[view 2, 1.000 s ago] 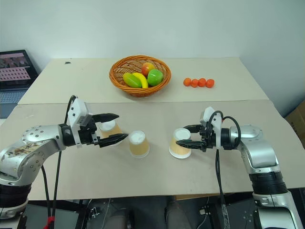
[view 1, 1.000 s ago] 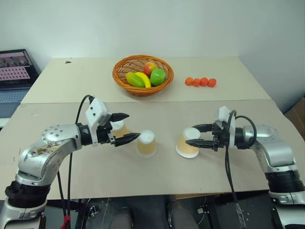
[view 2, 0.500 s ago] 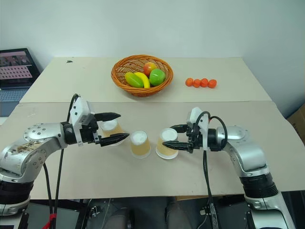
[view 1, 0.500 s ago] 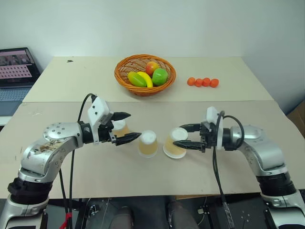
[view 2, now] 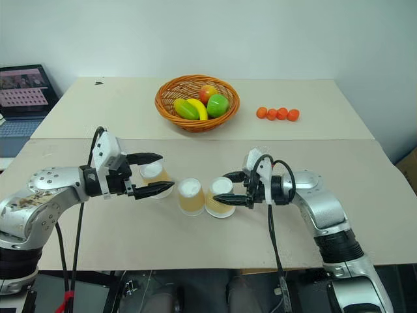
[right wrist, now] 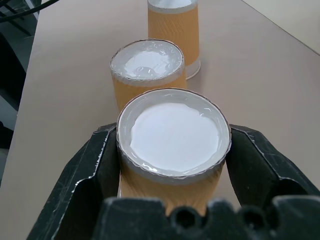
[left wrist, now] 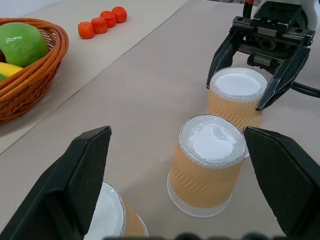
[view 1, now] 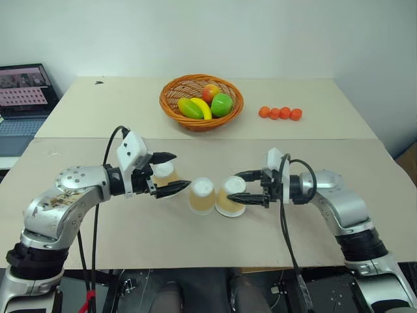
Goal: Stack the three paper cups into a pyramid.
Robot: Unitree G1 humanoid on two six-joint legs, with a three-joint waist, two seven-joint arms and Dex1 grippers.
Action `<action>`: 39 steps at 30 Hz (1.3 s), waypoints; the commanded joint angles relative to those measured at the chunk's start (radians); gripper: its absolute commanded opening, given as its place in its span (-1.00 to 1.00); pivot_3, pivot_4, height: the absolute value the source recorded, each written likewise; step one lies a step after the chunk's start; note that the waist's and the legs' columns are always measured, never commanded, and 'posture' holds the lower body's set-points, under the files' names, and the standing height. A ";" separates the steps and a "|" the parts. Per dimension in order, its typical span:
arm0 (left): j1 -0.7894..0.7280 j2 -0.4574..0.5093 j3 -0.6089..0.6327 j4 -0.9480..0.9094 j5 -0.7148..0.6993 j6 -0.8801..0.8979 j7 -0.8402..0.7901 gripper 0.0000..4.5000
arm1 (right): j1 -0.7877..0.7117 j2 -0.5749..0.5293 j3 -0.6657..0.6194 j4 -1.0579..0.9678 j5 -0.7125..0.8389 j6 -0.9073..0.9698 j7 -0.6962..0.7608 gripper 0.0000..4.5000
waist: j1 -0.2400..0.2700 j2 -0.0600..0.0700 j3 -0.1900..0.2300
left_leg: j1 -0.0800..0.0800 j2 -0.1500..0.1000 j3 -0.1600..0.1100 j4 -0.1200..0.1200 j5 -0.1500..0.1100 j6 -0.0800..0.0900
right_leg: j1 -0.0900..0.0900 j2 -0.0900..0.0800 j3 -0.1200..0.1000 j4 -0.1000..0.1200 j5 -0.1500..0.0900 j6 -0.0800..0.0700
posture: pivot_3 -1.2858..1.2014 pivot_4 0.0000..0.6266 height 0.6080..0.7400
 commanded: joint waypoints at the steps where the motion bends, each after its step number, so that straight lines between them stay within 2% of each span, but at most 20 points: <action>1: -0.011 0.013 0.037 -0.043 -0.019 0.003 0.003 1.00 | -0.028 0.005 -0.001 0.007 -0.008 -0.047 0.014 0.24 | 0.000 0.000 0.000 | 0.000 0.000 0.000 0.000 0.000 0.000 | 0.000 0.000 0.000 0.000 0.000 0.000 | 0.03 -0.52 0.91; 9: -0.009 0.019 0.045 -0.050 -0.018 0.015 0.003 1.00 | -0.053 0.031 0.016 0.049 -0.030 -0.081 0.015 0.24 | -0.001 0.000 0.000 | 0.000 0.000 0.000 0.000 0.000 0.000 | 0.000 0.000 0.000 0.000 0.001 -0.001 | 0.03 -0.52 0.91; 11: -0.011 0.020 0.045 -0.050 -0.020 0.017 0.003 1.00 | -0.060 0.044 0.012 0.049 -0.028 -0.081 0.006 0.69 | -0.001 0.000 0.000 | 0.000 0.000 0.000 0.000 0.000 0.000 | 0.000 0.000 0.000 0.000 0.001 -0.001 | 0.03 -0.52 0.91; 12: -0.010 0.021 0.046 -0.051 -0.020 0.018 0.002 1.00 | -0.061 0.048 0.011 0.048 -0.027 -0.080 0.004 0.74 | -0.001 0.000 0.000 | 0.000 0.000 0.000 0.000 0.000 0.000 | 0.000 0.000 0.000 0.000 0.001 -0.001 | 0.03 -0.52 0.91; 13: -0.009 0.021 0.046 -0.051 -0.021 0.018 0.002 1.00 | -0.062 0.049 0.011 0.048 -0.028 -0.079 0.003 0.93 | -0.001 0.000 0.000 | 0.000 0.000 0.000 0.000 0.000 0.000 | 0.000 0.000 0.000 0.000 0.001 -0.001 | 0.03 -0.52 0.91; 14: -0.010 0.021 0.045 -0.052 -0.020 0.018 0.002 1.00 | -0.065 0.053 0.010 0.049 -0.029 -0.081 0.001 0.98 | 0.000 0.000 0.000 | 0.000 0.000 0.000 0.000 0.000 0.000 | 0.000 0.000 0.000 0.000 0.001 -0.001 | 0.03 -0.52 0.91; 23: -0.014 0.018 0.041 -0.048 -0.017 0.017 0.002 1.00 | -0.084 0.028 -0.019 -0.007 0.017 -0.031 0.025 0.98 | 0.000 0.000 0.000 | 0.000 0.000 0.000 0.000 0.000 0.000 | 0.000 0.000 0.000 0.000 0.001 -0.001 | 0.03 -0.52 0.91; 33: -0.030 0.003 0.022 -0.025 -0.002 0.002 0.000 1.00 | -0.131 -0.036 -0.166 -0.185 0.305 0.274 0.007 0.98 | -0.001 0.000 0.000 | 0.000 0.000 0.000 0.000 0.000 0.000 | 0.000 0.000 0.000 0.000 0.001 -0.001 | 0.03 -0.52 0.91; 35: -0.030 0.006 0.024 -0.018 0.001 -0.004 -0.007 1.00 | -0.136 -0.062 -0.195 -0.195 0.320 0.284 0.002 0.98 | 0.000 0.000 0.000 | 0.000 0.000 0.000 0.000 0.000 0.000 | 0.000 0.000 0.000 0.000 0.001 -0.001 | 0.03 -0.52 0.91; 39: -0.006 0.049 0.072 0.002 0.004 -0.015 -0.033 1.00 | -0.097 -0.158 -0.224 -0.170 0.254 0.232 0.004 0.98 | 0.002 0.000 0.000 | 0.000 0.000 0.000 0.000 0.000 0.000 | 0.000 0.000 0.000 0.000 0.000 -0.001 | 0.03 -0.52 0.91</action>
